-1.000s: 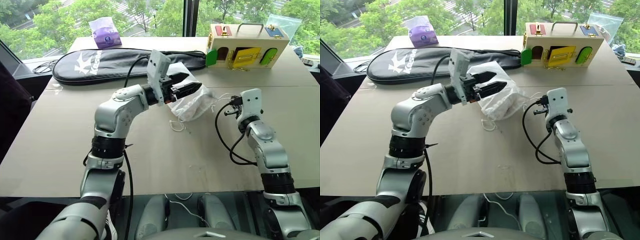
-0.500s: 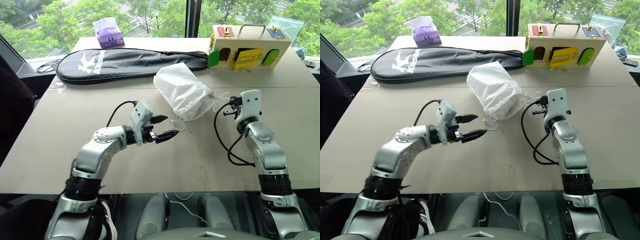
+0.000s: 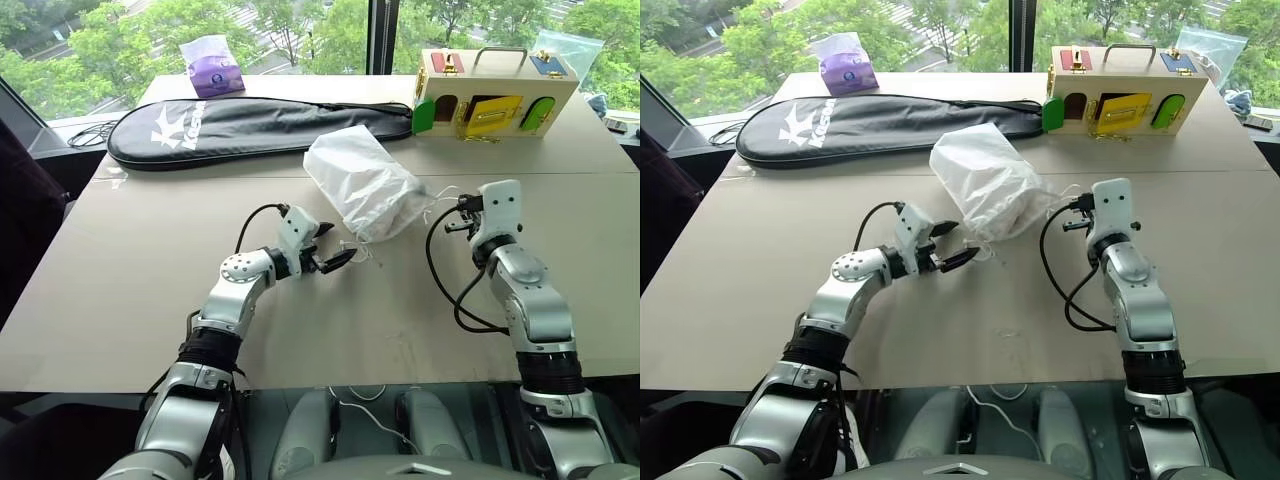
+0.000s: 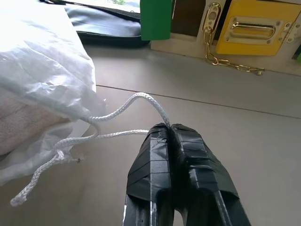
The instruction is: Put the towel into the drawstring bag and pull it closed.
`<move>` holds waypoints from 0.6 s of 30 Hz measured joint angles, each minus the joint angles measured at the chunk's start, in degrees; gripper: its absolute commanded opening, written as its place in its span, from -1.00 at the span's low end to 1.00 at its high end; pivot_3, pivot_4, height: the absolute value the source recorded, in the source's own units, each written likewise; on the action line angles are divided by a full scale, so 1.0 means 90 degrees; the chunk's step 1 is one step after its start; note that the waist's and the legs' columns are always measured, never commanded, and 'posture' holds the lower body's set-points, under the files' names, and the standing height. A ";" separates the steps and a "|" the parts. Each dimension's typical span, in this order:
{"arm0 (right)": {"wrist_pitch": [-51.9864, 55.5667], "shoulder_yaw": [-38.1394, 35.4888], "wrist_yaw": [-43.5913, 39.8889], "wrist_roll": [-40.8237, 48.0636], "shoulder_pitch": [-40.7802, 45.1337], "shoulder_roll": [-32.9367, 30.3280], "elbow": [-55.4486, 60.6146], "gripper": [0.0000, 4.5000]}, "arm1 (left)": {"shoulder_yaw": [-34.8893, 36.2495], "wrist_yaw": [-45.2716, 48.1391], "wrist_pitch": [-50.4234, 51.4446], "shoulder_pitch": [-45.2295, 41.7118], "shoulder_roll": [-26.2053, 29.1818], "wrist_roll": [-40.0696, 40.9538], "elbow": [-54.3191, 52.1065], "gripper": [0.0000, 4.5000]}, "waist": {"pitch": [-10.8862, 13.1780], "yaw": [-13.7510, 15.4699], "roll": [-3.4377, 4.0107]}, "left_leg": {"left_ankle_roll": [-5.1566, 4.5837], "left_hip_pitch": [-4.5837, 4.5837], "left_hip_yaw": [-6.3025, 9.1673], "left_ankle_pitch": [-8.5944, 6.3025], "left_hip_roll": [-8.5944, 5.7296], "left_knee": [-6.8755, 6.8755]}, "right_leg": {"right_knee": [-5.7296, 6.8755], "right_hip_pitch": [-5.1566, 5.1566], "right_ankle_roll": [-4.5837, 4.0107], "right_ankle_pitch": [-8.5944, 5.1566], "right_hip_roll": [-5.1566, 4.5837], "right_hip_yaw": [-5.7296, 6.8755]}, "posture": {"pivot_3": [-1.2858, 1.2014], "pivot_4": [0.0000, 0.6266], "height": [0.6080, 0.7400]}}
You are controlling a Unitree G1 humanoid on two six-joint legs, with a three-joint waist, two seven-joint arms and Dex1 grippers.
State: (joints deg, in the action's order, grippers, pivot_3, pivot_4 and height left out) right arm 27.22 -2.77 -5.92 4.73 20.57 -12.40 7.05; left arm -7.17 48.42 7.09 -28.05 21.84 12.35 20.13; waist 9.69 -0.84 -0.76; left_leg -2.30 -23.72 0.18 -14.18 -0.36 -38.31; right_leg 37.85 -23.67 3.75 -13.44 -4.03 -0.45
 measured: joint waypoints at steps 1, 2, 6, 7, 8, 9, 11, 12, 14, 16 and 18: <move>0.0008 -0.0002 0.0011 0.0000 -0.0016 0.0001 0.0014 -1.00 | -0.0008 0.0041 -0.0007 -0.0015 0.0008 -0.0034 0.0015 0.13 | 0.0000 0.0000 0.0000 | 0.0000 0.0000 0.0000 0.0000 0.0000 0.0000 | 0.0001 0.0000 0.0000 0.0000 0.0000 0.0000 | 0.03 -0.52 1.00; 0.0014 -0.0006 0.0022 0.0001 -0.0024 0.0001 0.0036 -1.00 | -0.0017 0.0075 -0.0020 -0.0035 0.0015 -0.0090 0.0033 -0.08 | 0.0000 -0.0001 0.0000 | 0.0000 0.0000 0.0000 0.0000 0.0000 0.0000 | 0.0001 0.0000 0.0000 0.0000 0.0000 0.0000 | 0.03 -0.52 1.00; 0.0017 -0.0029 0.0032 0.0002 -0.0024 0.0012 0.0115 -1.00 | -0.0205 0.0210 -0.0273 -0.0098 0.0121 -0.0425 0.0075 -0.95 | -0.0001 0.0000 0.0000 | 0.0000 0.0001 0.0001 0.0000 0.0000 0.0000 | 0.0002 0.0001 0.0000 0.0000 0.0000 0.0000 | 0.03 -0.52 1.00; 0.0019 -0.0030 0.0033 0.0002 -0.0024 0.0021 0.0115 -1.00 | -0.0205 0.0221 -0.0275 -0.0098 0.0121 -0.0426 0.0075 -0.98 | -0.0001 0.0000 0.0000 | 0.0000 0.0001 0.0001 0.0000 0.0001 0.0000 | 0.0002 0.0001 0.0000 0.0000 0.0000 0.0000 | 0.03 -0.52 1.00; 0.0020 -0.0030 0.0033 0.0002 -0.0024 0.0031 0.0115 -1.00 | -0.0204 0.0224 -0.0274 -0.0098 0.0121 -0.0430 0.0073 -0.98 | -0.0001 0.0000 0.0000 | 0.0000 0.0001 0.0001 0.0000 0.0002 0.0000 | 0.0002 0.0001 0.0000 0.0000 0.0000 0.0000 | 0.03 -0.52 1.00; 0.0020 -0.0030 0.0033 0.0001 -0.0024 0.0036 0.0114 -1.00 | -0.0204 0.0221 -0.0275 -0.0098 0.0121 -0.0437 0.0070 -0.98 | -0.0001 -0.0001 0.0000 | 0.0000 0.0001 0.0001 0.0000 0.0002 0.0000 | 0.0002 0.0001 0.0000 0.0000 0.0000 0.0000 | 0.03 -0.52 1.00; 0.0019 -0.0030 0.0033 -0.0007 -0.0024 0.0037 0.0114 -1.00 | -0.0203 0.0190 -0.0275 -0.0096 0.0120 -0.0471 0.0050 -0.98 | -0.0001 0.0000 0.0000 | 0.0000 0.0001 0.0001 0.0000 0.0003 0.0000 | 0.0002 0.0001 0.0000 0.0000 0.0000 0.0000 | 0.03 -0.52 1.00; 0.0019 -0.0030 0.0040 -0.0018 -0.0024 0.0036 0.0114 -1.00 | -0.0199 0.0158 -0.0271 -0.0087 0.0121 -0.0475 0.0024 -0.98 | -0.0001 0.0000 0.0000 | 0.0000 0.0001 0.0001 0.0000 0.0003 0.0000 | 0.0002 0.0000 0.0000 0.0000 0.0000 0.0000 | 0.03 -0.52 1.00; 0.0001 -0.0033 0.0094 -0.0075 -0.0025 0.0027 0.0114 -1.00 | -0.0136 0.0061 -0.0285 0.0046 0.0135 -0.0470 -0.0152 -0.98 | -0.0001 -0.0010 0.0000 | 0.0000 0.0000 0.0001 0.0000 0.0006 0.0000 | 0.0002 0.0000 0.0000 0.0000 0.0000 -0.0001 | 0.03 -0.52 1.00; -0.0058 -0.0053 0.0196 -0.0207 -0.0063 -0.0028 0.0114 -1.00 | 0.0110 -0.0095 -0.0443 0.0285 0.0134 -0.0390 -0.0447 -0.98 | 0.0000 -0.0017 0.0000 | 0.0000 -0.0002 0.0002 0.0000 0.0011 0.0001 | 0.0001 -0.0002 0.0000 0.0000 0.0000 0.0000 | 0.03 -0.52 1.00; -0.0140 -0.0091 0.0340 -0.0358 -0.0159 -0.0100 0.0114 -1.00 | 0.0477 -0.0416 -0.0597 0.0492 0.0139 -0.0332 -0.0922 -0.98 | 0.0000 -0.0003 0.0000 | 0.0000 -0.0004 0.0005 0.0000 0.0014 0.0001 | -0.0001 -0.0003 0.0000 0.0000 -0.0001 0.0003 | 0.03 -0.52 1.00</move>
State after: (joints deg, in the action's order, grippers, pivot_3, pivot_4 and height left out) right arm 25.96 -3.59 -2.86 1.51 19.14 -13.30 8.07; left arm -2.88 44.67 1.71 -23.62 23.08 9.36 11.83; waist 9.69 -0.86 -0.76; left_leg -2.30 -23.76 0.23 -14.18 -0.23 -38.30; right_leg 37.84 -23.69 3.75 -13.44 -4.04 -0.43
